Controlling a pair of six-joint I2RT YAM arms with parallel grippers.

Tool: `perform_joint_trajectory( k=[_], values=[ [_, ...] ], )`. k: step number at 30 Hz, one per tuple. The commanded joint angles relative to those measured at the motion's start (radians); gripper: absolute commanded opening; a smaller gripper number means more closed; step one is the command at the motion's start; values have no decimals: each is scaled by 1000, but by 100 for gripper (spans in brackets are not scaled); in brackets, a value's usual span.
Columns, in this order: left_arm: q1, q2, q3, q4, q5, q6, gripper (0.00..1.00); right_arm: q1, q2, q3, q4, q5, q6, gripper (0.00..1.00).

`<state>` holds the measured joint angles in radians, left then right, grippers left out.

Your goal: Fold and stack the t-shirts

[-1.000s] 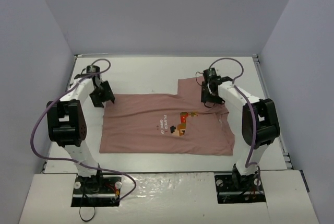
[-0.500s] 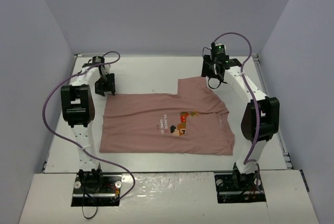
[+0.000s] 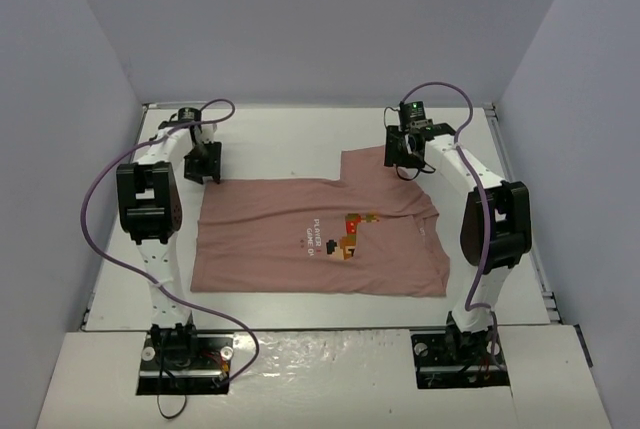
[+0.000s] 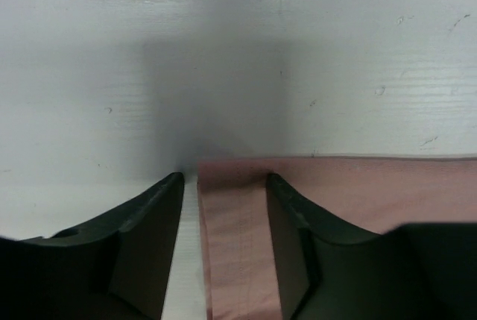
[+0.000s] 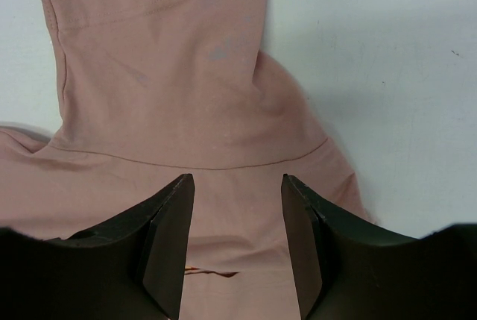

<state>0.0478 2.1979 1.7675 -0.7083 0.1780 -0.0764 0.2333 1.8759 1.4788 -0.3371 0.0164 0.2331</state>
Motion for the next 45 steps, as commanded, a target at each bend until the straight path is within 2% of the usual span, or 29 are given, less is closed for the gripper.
perform_joint_trajectory(
  k=[1, 2, 5, 7, 14, 23, 35, 45],
  values=[
    [-32, -10, -8, -8, 2, 30, 40, -2, -30, 23, 23, -7, -14, 48],
    [-32, -6, -8, -10, 1, 27, 36, -3, -26, 28, 23, -7, -14, 48],
    [-32, 0, -14, -8, -21, 15, 4, -5, 12, 63, 27, -7, -20, 48],
    [-32, -2, -5, -8, -43, 12, 0, -8, 36, 88, 32, -27, -22, 48],
    [-32, -31, 36, -9, -67, -3, 0, -35, 190, 239, 55, -72, -39, 46],
    [-37, -29, 40, -7, -43, -42, 0, -69, 389, 433, 68, -117, -173, 41],
    [-37, -11, 33, -9, -29, -46, 0, -104, 541, 557, 123, -227, -210, 41],
    [-37, 5, 53, -10, -31, -48, 0, -109, 613, 612, 132, -303, -218, 36]
  ],
)
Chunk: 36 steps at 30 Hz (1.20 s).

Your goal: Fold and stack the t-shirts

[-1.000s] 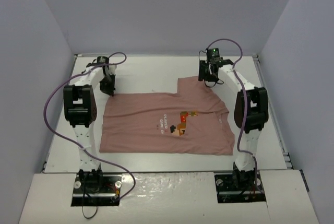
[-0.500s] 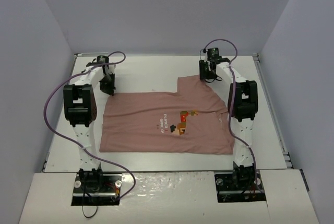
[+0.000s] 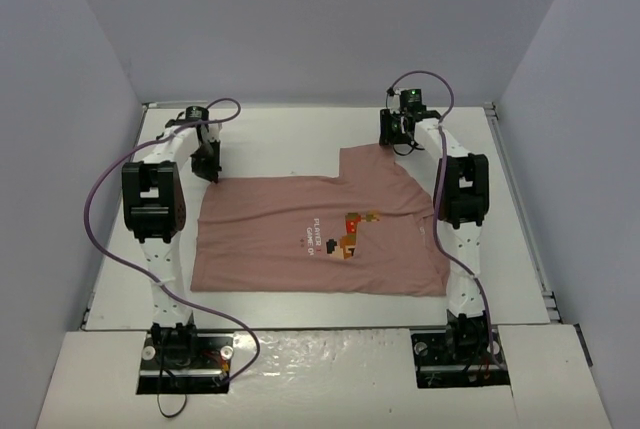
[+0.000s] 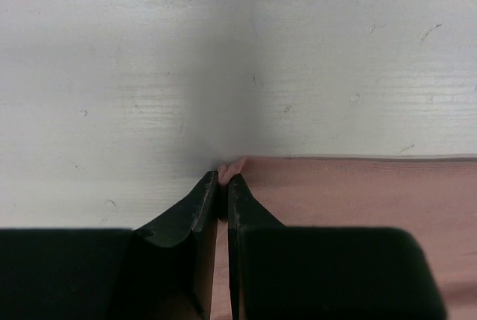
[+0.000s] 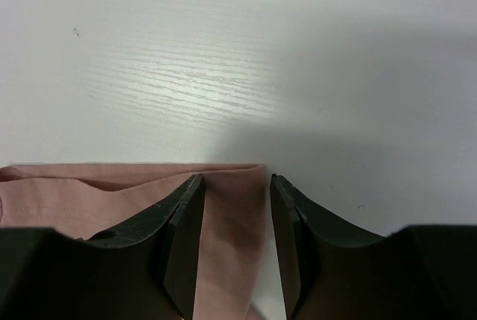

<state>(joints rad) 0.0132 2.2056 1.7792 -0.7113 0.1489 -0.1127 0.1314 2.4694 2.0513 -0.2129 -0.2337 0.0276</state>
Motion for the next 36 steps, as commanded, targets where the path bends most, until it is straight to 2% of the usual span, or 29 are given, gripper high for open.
perform_joint_trajectory(
  k=[1, 4, 7, 9, 18, 23, 28, 36],
  values=[
    [-2, 0, 43, -8, -2, -13, 0, -6, 25, 42, 7, -56, -12, 30],
    [-2, 5, 48, -10, 0, -10, 0, -9, 21, 31, 6, -53, -11, 22],
    [1, 5, 54, -11, 3, -11, 0, -8, 15, 26, 6, -54, -18, 5],
    [6, 6, 65, -10, 16, -16, 0, -9, 14, 44, 6, -52, -17, 0],
    [52, 47, 267, -9, 75, -40, 0, -11, 14, 281, 11, 28, -133, 0],
    [56, 56, 326, -8, 85, -35, 0, -17, -10, 334, 20, 49, -185, 0],
    [56, 21, 294, -9, 95, -45, 0, -16, -91, 266, 22, 26, -191, 0],
    [56, -126, 127, -5, 56, -36, 0, -3, -323, -18, 26, 14, -210, 0]
  ],
)
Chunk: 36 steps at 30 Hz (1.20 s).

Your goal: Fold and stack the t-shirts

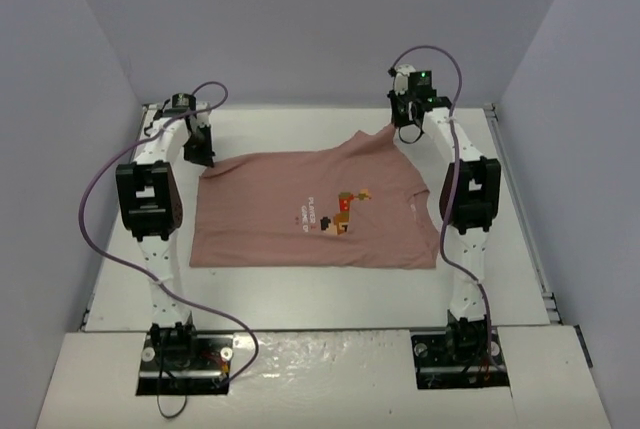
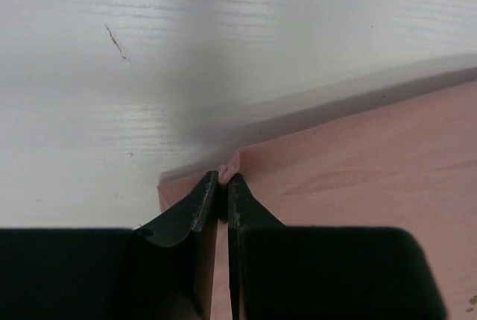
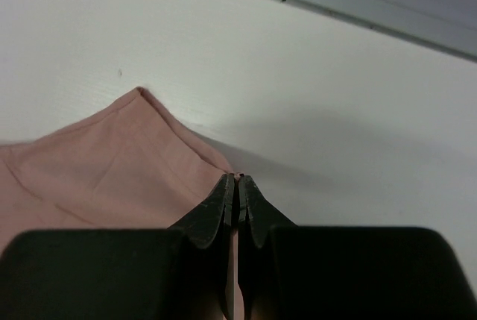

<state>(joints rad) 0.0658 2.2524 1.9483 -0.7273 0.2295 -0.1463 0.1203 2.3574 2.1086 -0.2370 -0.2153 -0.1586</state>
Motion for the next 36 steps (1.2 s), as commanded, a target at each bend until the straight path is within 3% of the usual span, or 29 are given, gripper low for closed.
perform_joint_trajectory(
  k=[1, 24, 36],
  values=[
    [5, -187, -57, 11, -33, -3, 0, 9, -234, -100, 53, -4, -24, 0],
    [62, -374, -375, 91, -88, -113, 0, 22, -644, -752, 193, 61, 70, 0],
    [60, -419, -368, 117, -50, -128, 0, 24, -771, -775, 205, 125, 84, 0]
  ],
)
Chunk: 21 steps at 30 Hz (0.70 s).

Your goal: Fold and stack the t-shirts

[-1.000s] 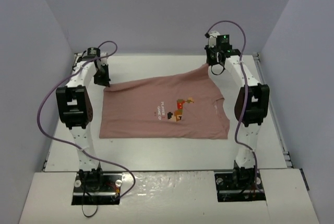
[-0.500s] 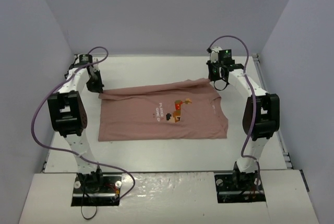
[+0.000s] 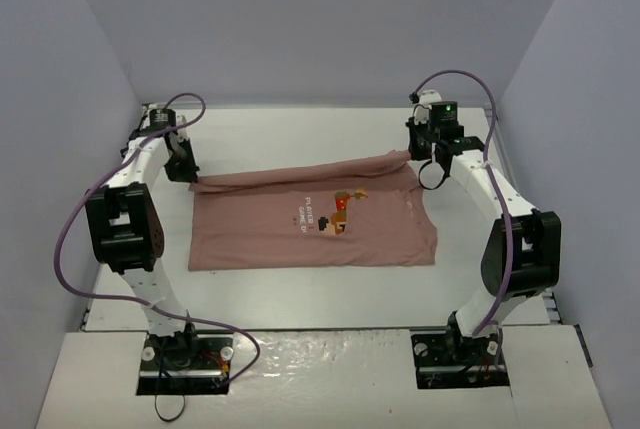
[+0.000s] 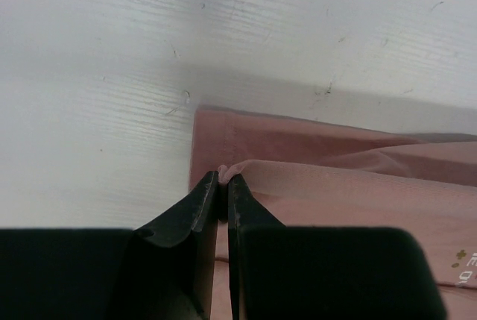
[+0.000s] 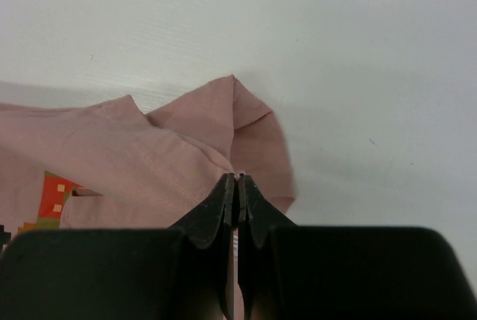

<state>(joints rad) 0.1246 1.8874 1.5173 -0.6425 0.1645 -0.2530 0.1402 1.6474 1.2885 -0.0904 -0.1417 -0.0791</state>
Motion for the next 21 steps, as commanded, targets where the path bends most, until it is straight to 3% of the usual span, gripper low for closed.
perform_joint_trajectory(
  k=[1, 21],
  values=[
    [1, -53, 68, 32, 20, -23, 0, 4, -63, 47, 60, 51, 5, 0],
    [-13, -103, -98, 106, -11, -13, 0, 35, -279, -273, 58, 119, 134, 0]
  ],
)
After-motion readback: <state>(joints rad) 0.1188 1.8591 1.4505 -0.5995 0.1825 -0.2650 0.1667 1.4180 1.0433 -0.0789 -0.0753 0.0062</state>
